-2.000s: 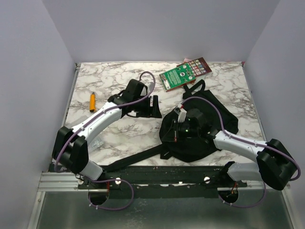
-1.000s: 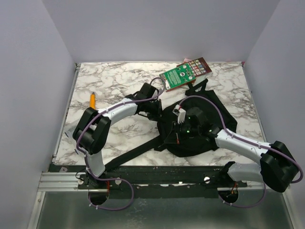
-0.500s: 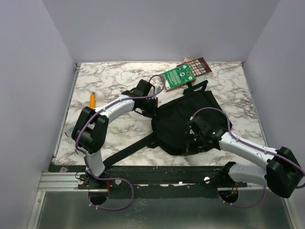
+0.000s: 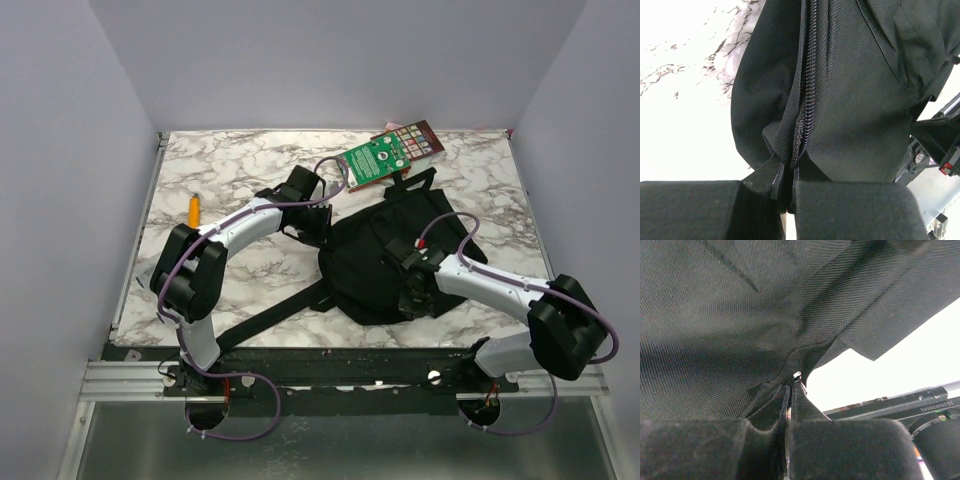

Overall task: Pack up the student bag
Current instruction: Unzip the student bag at the center of the board.

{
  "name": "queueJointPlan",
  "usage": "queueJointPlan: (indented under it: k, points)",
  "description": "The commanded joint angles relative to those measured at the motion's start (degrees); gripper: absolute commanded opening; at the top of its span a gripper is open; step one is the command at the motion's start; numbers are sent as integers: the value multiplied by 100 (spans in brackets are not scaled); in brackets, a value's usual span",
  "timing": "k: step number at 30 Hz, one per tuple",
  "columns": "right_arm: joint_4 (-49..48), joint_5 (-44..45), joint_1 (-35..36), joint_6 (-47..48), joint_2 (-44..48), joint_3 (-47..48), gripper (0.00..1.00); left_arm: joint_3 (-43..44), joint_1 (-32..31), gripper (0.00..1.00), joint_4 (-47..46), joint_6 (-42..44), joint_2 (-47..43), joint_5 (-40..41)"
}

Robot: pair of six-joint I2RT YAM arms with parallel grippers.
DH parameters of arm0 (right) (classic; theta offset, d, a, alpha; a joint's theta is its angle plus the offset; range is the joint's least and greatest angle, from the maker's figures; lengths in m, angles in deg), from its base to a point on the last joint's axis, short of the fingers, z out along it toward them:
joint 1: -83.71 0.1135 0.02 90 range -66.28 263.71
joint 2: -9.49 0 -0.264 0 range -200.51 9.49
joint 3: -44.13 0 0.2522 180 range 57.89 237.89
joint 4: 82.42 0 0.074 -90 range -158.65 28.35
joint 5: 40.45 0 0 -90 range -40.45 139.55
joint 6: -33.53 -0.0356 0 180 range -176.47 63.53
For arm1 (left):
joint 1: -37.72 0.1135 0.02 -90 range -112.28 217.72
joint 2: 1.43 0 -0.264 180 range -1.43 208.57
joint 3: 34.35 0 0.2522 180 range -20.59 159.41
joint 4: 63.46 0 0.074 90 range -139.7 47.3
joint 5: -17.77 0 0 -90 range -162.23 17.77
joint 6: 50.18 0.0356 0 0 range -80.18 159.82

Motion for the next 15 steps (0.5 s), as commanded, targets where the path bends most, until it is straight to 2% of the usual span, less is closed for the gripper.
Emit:
queueJointPlan:
  k: [1,10,12,15]
  points:
    - [1243,1558,-27,-646,-130,106,1,172,152,0,124,225,-198,190]
    - [1590,1971,-39,-1167,-515,102,1,10,105,0,-115,35,-152,-230]
    - [1567,1988,-44,-1183,-477,136,6,8,36,0,-130,5,-121,-273]
    - [1319,1824,-40,-916,-256,217,30,67,-81,0,-136,-10,-113,-336]
